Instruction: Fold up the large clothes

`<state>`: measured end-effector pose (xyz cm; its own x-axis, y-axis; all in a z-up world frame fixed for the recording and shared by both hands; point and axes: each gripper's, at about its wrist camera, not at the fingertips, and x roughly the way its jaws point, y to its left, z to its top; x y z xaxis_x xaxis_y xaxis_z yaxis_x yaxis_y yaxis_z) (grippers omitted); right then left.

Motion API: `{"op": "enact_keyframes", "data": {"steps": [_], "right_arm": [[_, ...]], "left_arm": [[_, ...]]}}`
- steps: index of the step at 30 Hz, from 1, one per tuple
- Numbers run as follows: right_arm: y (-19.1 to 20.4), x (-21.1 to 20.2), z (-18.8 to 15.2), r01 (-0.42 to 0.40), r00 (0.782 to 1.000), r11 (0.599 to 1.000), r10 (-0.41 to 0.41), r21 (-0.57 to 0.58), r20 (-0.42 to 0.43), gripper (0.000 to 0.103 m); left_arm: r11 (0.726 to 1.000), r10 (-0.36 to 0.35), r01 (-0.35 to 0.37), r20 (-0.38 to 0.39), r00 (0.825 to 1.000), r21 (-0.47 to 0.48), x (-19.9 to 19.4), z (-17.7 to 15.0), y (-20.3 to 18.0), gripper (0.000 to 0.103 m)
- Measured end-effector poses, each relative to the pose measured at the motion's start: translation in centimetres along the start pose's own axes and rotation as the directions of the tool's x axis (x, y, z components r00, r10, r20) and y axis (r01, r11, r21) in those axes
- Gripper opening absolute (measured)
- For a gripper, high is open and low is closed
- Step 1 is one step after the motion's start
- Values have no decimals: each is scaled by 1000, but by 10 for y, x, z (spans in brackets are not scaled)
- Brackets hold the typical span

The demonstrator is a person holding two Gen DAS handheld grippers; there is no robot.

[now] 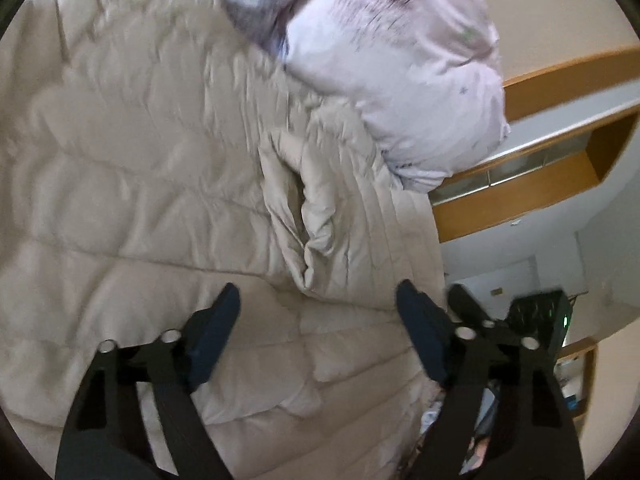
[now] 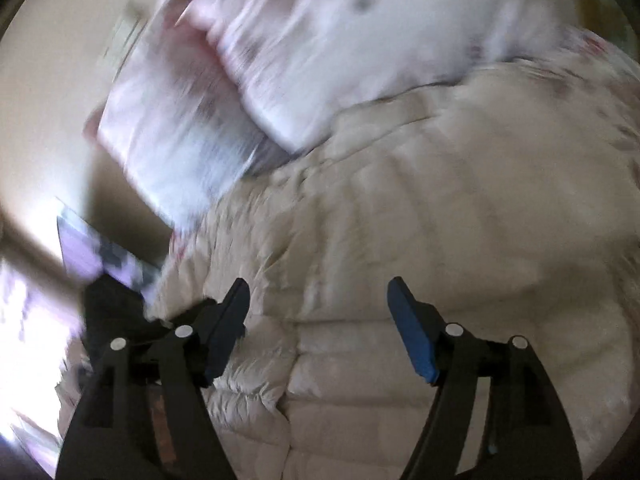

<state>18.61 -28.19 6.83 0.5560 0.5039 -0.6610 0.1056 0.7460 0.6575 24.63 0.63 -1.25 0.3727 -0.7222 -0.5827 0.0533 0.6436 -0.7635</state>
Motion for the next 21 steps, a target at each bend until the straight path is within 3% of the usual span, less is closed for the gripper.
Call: {"op": "enact_keyframes", "data": {"steps": [2, 4, 6, 9, 13, 16, 18, 21], "right_arm": [[-18, -14, 4, 13, 999, 996, -17, 93, 33, 72], [-39, -25, 3, 19, 998, 984, -29, 177, 51, 72], [-62, -33, 1, 20, 997, 964, -37, 266, 62, 72], [-93, -33, 3, -5, 998, 933, -19, 360, 65, 72], [-115, -25, 15, -44, 994, 910, -3, 411, 114, 67], [-121, -19, 25, -24, 989, 908, -40, 418, 144, 51], [-115, -14, 30, 10, 986, 927, -71, 374, 150, 15], [-93, -7, 29, 28, 987, 965, -68, 262, 143, 10]], "left_arm": [[1000, 4, -4, -19, 1000, -24, 13, 2, 0, 73], [999, 7, -8, -28, 1000, -35, 22, 4, 0, 60], [999, -5, 3, -32, 999, -48, 31, 7, 0, 45], [998, 9, -11, -20, 1000, -58, 38, 12, 4, 12], [998, 37, -35, 32, 999, -45, 37, 21, 7, 5], [998, 63, -61, 104, 993, -17, 20, 26, 6, 4], [997, 72, -72, 154, 985, -9, 3, 30, 8, 4], [993, 111, -116, 211, 971, 11, -20, 33, 15, 4]]}}
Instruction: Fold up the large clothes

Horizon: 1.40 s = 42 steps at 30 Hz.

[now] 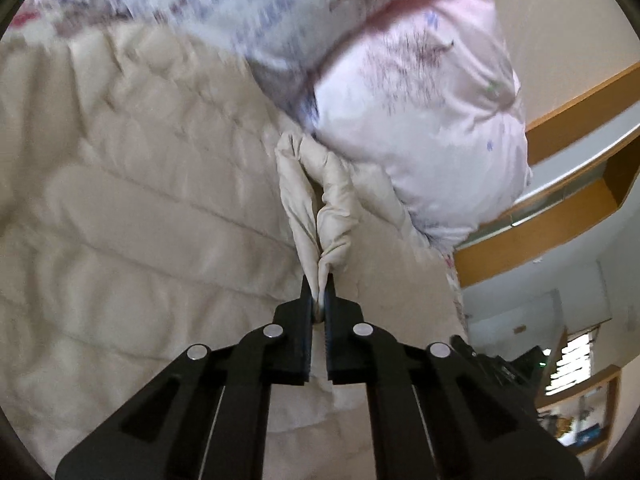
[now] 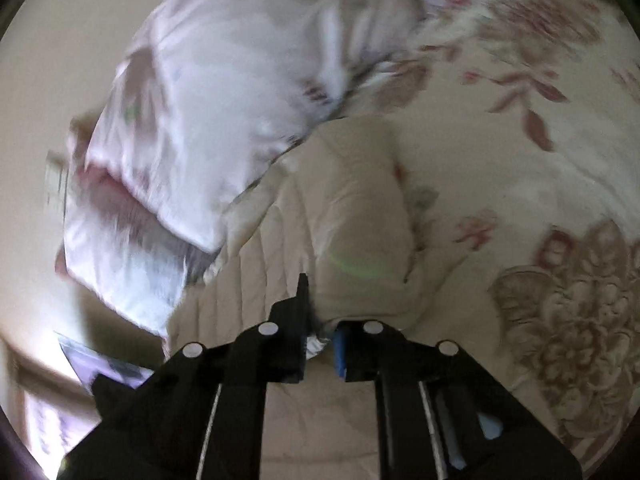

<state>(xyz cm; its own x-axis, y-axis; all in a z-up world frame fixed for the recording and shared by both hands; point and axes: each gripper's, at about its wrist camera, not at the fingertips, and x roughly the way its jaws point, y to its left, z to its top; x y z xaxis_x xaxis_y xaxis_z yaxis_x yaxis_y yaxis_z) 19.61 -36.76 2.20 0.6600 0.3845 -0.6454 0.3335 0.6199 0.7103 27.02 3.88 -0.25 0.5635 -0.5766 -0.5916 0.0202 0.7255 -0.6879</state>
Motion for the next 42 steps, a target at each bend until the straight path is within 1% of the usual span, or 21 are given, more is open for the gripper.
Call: {"op": "enact_keyframes", "data": {"steps": [4, 6, 8, 10, 11, 12, 13, 16, 18, 20, 21, 23, 26, 30, 33, 34, 35, 36, 37, 40, 42], "right_arm": [[24, 17, -15, 34, 998, 993, -40, -110, -51, 9], [28, 31, -21, 75, 992, 987, -88, -143, -90, 9], [29, 42, -25, 122, 982, 978, -143, -172, -119, 10], [31, 48, -28, 162, 971, 965, -194, -207, -143, 19], [35, 47, -30, 190, 964, 954, -226, -232, -143, 27], [40, 45, -33, 209, 958, 943, -251, -259, -141, 40], [47, 42, -37, 220, 953, 931, -269, -293, -139, 45], [73, 34, -52, 199, 949, 893, -279, -403, -149, 47], [102, 29, -66, 144, 959, 862, -242, -487, -146, 47], [132, 34, -77, 88, 970, 823, -198, -561, -138, 47], [144, 39, -82, 73, 973, 808, -185, -585, -135, 47], [168, 55, -92, 45, 979, 773, -161, -632, -128, 45], [203, 95, -109, 51, 982, 696, -164, -716, -89, 41], [226, 141, -127, 61, 975, 655, -199, -753, -94, 36], [233, 176, -145, 62, 951, 610, -275, -790, -138, 36], [233, 188, -155, 62, 933, 582, -323, -811, -160, 36], [233, 197, -165, 71, 918, 537, -366, -840, -156, 36], [235, 197, -170, 86, 918, 506, -375, -858, -130, 36], [237, 193, -171, 84, 918, 506, -375, -858, -130, 36], [235, 177, -157, 34, 920, 624, -325, -781, -220, 45], [233, 160, -149, 8, 928, 680, -278, -733, -248, 56]], "left_arm": [[997, 76, -76, 18, 997, 0, -7, 1, 19, 4], [994, 110, -110, 13, 994, -20, -3, 3, 29, 4], [992, 115, -115, -5, 993, -59, 1, 3, 41, 4], [991, 118, -119, -23, 993, -68, 3, 1, 46, 4], [990, 118, -120, -31, 992, -67, 3, 0, 46, 4], [991, 116, -118, -38, 993, -67, 1, 0, 45, 4], [991, 110, -112, -44, 993, -67, -1, -1, 45, 4], [993, 86, -90, -58, 995, -75, -13, -5, 47, 10], [994, 74, -78, -54, 996, -73, -25, -9, 47, 24], [995, 62, -64, -23, 998, -76, -47, -16, 52, 51], [996, 56, -56, 4, 998, -76, -63, -22, 56, 54], [996, 55, -52, 41, 998, -76, -87, -30, 63, 55], [993, 74, -62, 125, 989, -97, -132, -50, 84, 58], [979, 157, -122, 220, 963, -165, -181, -73, 121, 58], [955, 213, -139, 276, 937, -262, -213, -93, 153, 58], [948, 221, -137, 287, 932, -287, -219, -96, 160, 58], [940, 231, -134, 298, 926, -314, -225, -100, 168, 58], [931, 241, -130, 307, 921, -340, -230, -102, 176, 58], [924, 249, -128, 314, 916, -360, -234, -103, 182, 58], [894, 273, -106, 344, 898, -435, -244, -105, 199, 58], [878, 273, -74, 368, 889, -473, -251, -106, 208, 58]]}}
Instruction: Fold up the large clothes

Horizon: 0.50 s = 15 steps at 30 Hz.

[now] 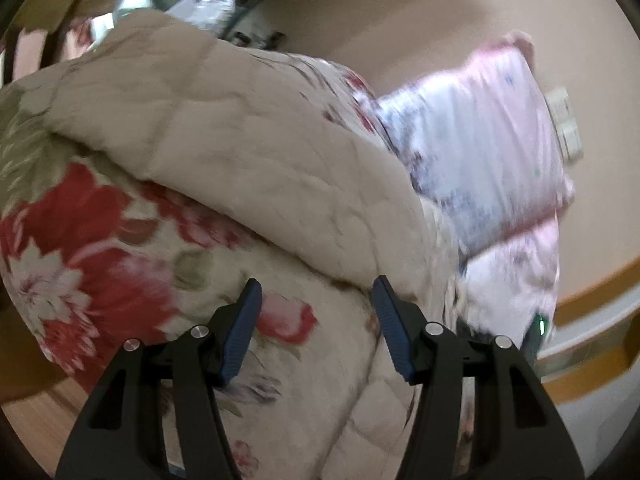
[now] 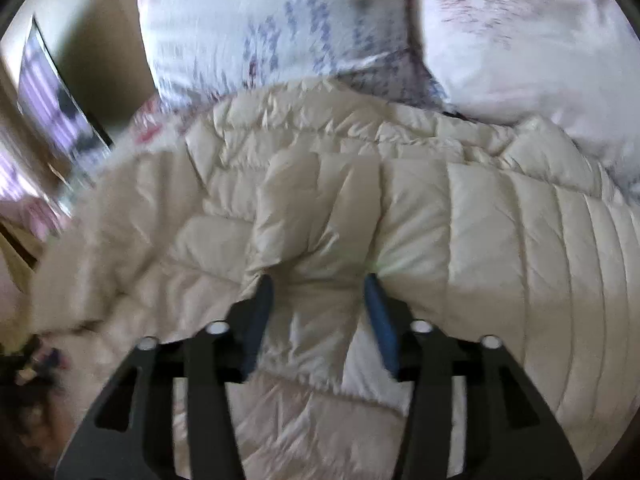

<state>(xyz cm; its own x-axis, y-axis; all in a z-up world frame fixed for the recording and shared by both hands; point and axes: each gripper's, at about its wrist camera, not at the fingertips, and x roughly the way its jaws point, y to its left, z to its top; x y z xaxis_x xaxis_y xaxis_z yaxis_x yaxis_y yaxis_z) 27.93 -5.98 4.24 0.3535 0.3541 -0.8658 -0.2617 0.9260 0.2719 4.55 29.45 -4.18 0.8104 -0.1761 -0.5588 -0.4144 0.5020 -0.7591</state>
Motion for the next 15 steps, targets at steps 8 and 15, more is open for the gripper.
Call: {"op": "enact_keyframes", "data": {"steps": [8, 15], "right_arm": [[4, -33, -14, -83, 996, 996, 83, 11, 19, 62], [-5, -55, -27, -98, 994, 995, 98, -1, 39, 64]], "left_arm": [[980, 7, 21, 138, 990, -196, -12, 24, 28, 57], [947, 29, 43, 218, 976, -317, -25, 41, 52, 53]]}}
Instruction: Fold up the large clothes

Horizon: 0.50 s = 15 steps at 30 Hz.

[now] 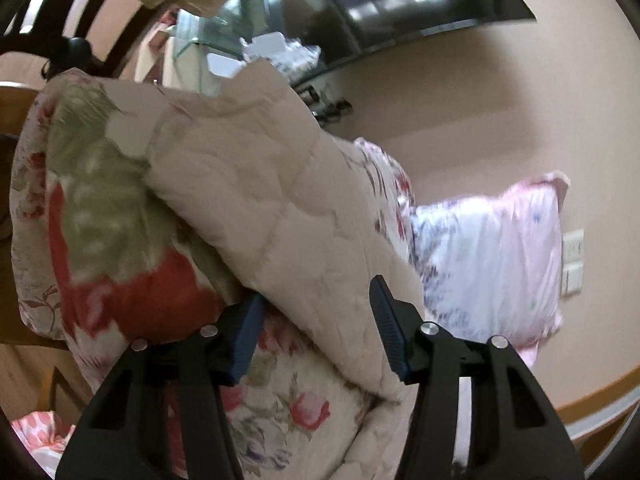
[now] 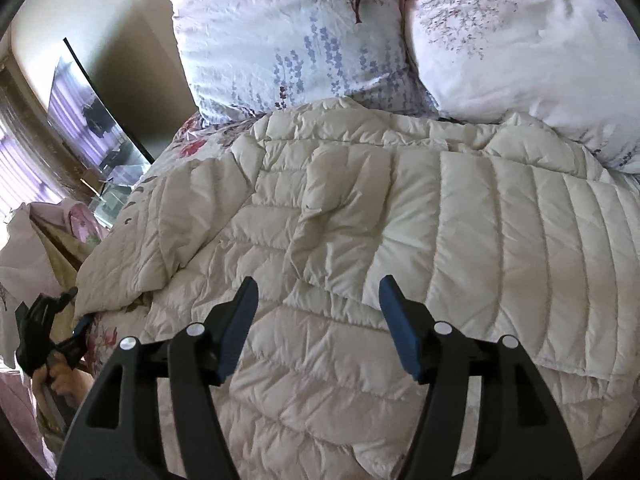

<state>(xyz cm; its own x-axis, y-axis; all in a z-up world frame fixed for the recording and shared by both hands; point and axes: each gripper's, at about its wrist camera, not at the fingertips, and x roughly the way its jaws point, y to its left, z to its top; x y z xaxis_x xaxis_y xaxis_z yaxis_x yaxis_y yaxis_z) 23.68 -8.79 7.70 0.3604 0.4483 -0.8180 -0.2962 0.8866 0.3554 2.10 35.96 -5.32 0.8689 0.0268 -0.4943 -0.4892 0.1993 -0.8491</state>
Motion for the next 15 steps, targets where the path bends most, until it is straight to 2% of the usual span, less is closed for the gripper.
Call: {"op": "enact_keyframes", "data": {"steps": [3, 6, 8, 11, 15], "right_arm": [[-9, -5, -4, 1, 1000, 1000, -1, 9, 8, 65], [-20, -10, -8, 6, 1000, 1000, -7, 20, 12, 65], [-28, -12, -11, 7, 1000, 1000, -7, 29, 16, 65], [-39, -19, -15, 9, 1000, 999, -10, 44, 26, 65], [-53, -29, -19, 21, 999, 998, -24, 60, 42, 66]], "left_arm": [[999, -2, 4, 34, 999, -43, -5, 11, 12, 47], [1000, 19, -18, 32, 999, -25, -1, 18, 15, 30], [999, 26, -25, 28, 999, -28, 3, 22, 18, 11], [999, 40, -39, 40, 998, -23, 7, 28, 19, 3], [998, 20, -24, 64, 998, 64, 4, 26, -11, 2]]}}
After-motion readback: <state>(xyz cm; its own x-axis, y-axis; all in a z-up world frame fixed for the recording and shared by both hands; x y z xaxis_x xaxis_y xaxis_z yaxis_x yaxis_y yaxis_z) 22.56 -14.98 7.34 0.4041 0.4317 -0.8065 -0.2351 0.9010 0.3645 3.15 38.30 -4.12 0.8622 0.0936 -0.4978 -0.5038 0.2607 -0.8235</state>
